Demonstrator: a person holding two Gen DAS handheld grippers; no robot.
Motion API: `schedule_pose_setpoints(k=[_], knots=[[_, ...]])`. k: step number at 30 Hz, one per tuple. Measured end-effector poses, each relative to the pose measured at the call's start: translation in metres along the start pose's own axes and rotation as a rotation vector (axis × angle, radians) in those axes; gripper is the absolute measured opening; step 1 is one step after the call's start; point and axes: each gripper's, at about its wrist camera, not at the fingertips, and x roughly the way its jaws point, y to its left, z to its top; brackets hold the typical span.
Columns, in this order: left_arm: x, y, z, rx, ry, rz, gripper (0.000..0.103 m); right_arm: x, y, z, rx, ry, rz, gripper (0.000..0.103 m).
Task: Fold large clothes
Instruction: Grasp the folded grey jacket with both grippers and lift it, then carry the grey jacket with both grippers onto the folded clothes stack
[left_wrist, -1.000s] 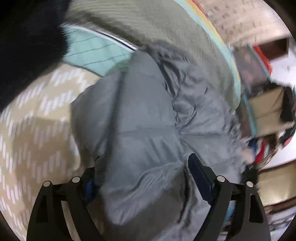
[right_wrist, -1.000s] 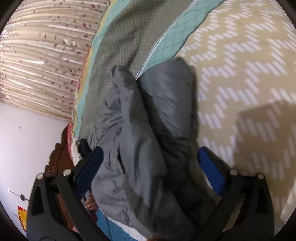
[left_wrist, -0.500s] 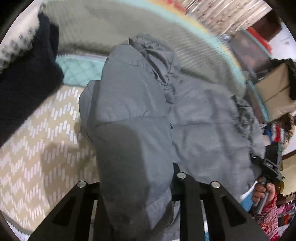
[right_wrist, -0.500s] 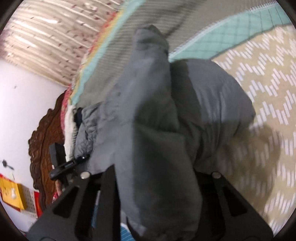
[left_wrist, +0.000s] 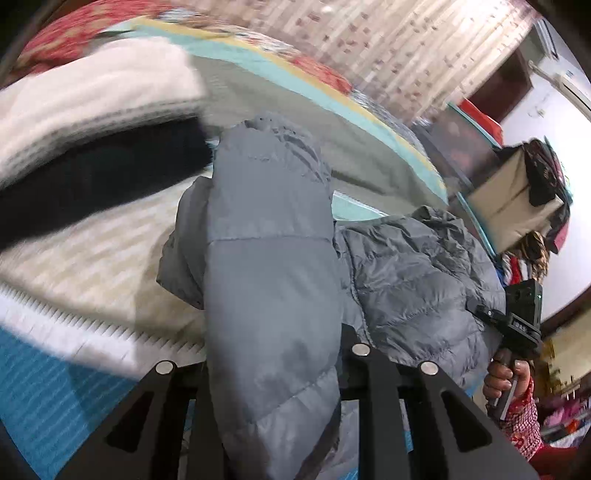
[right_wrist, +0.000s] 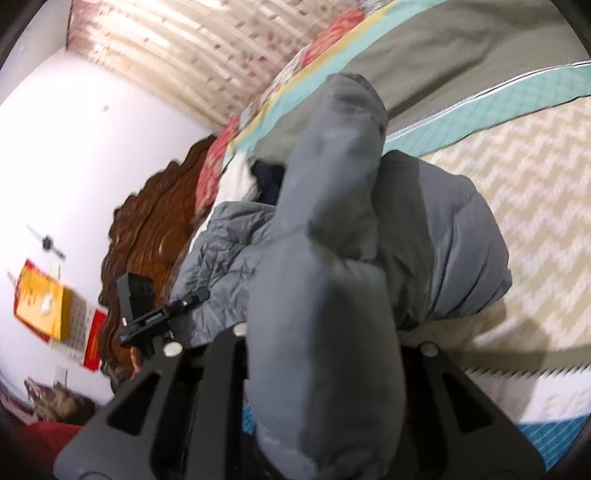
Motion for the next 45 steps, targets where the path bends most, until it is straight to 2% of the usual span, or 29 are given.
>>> schedule_pose_setpoints(k=[5, 7, 8, 9, 10, 12, 14, 16, 18, 20, 22, 23, 24, 25, 26, 28, 30, 33, 35, 38, 42, 43, 45], knots=[[-0.032, 0.055, -0.045, -0.103, 0.0, 0.09, 0.045, 0.031, -0.007, -0.038, 0.07, 0.057, 0.012, 0.018], [-0.032, 0.073, -0.058, -0.131, 0.017, 0.128, 0.045, 0.034, -0.021, -0.05, 0.118, 0.061, -0.027, 0.018], [-0.03, 0.082, -0.061, -0.142, 0.025, 0.143, 0.046, 0.037, -0.031, -0.055, 0.158, 0.068, -0.05, 0.023], [-0.027, 0.091, -0.064, -0.159, 0.038, 0.165, 0.051, 0.038, -0.037, -0.06, 0.19, 0.076, -0.076, 0.025], [-0.021, 0.099, -0.065, -0.177, 0.052, 0.187, 0.057, 0.04, -0.049, -0.066, 0.239, 0.088, -0.125, 0.032], [-0.01, 0.106, -0.064, -0.209, 0.062, 0.192, 0.065, 0.04, -0.059, -0.073, 0.271, 0.095, -0.156, 0.048], [-0.001, 0.115, -0.061, -0.249, 0.072, 0.187, 0.075, 0.035, -0.064, -0.079, 0.302, 0.071, -0.168, 0.08], [0.006, 0.124, -0.061, -0.288, 0.085, 0.182, 0.089, 0.028, -0.064, -0.078, 0.307, 0.043, -0.176, 0.086], [0.018, 0.136, -0.063, -0.348, 0.093, 0.137, 0.096, 0.025, -0.069, -0.075, 0.329, 0.028, -0.17, 0.092], [0.031, 0.144, -0.068, -0.418, 0.106, 0.088, 0.098, 0.035, -0.079, -0.073, 0.375, 0.063, -0.163, 0.095], [0.035, 0.136, -0.069, -0.414, 0.077, 0.071, 0.096, 0.059, -0.082, -0.076, 0.421, 0.12, -0.15, 0.095], [0.035, 0.129, -0.068, -0.396, 0.07, 0.037, 0.09, 0.066, -0.077, -0.072, 0.401, 0.119, -0.148, 0.085], [0.035, 0.121, -0.068, -0.373, 0.064, 0.027, 0.071, 0.077, -0.066, -0.069, 0.366, 0.156, -0.107, 0.065], [0.032, 0.111, -0.066, -0.336, 0.051, 0.026, 0.057, 0.088, -0.055, -0.065, 0.356, 0.172, -0.093, 0.036], [0.026, 0.105, -0.065, -0.309, 0.036, 0.021, 0.052, 0.095, -0.038, -0.061, 0.321, 0.18, -0.091, 0.028], [0.008, 0.096, -0.056, -0.284, -0.012, -0.027, 0.044, 0.107, 0.005, -0.047, 0.193, 0.199, -0.08, 0.022], [-0.019, 0.092, -0.045, -0.273, -0.077, -0.085, 0.043, 0.115, 0.047, -0.031, 0.096, 0.202, -0.032, 0.019], [-0.067, 0.084, -0.018, -0.207, -0.192, -0.087, 0.043, 0.133, 0.14, 0.011, -0.134, 0.191, 0.034, 0.018], [-0.102, 0.084, 0.004, -0.164, -0.279, -0.081, 0.043, 0.146, 0.186, 0.034, -0.235, 0.181, 0.069, 0.018], [-0.157, 0.093, 0.051, -0.114, -0.422, -0.036, 0.043, 0.18, 0.266, 0.082, -0.398, 0.153, 0.137, 0.018], [-0.212, 0.119, 0.11, -0.067, -0.587, 0.065, 0.043, 0.239, 0.339, 0.143, -0.536, 0.098, 0.176, 0.018], [-0.22, 0.132, 0.132, -0.063, -0.624, 0.11, 0.043, 0.254, 0.345, 0.156, -0.546, 0.088, 0.168, 0.018], [-0.22, 0.154, 0.163, -0.087, -0.642, 0.17, 0.043, 0.3, 0.357, 0.187, -0.531, 0.08, 0.141, 0.018]])
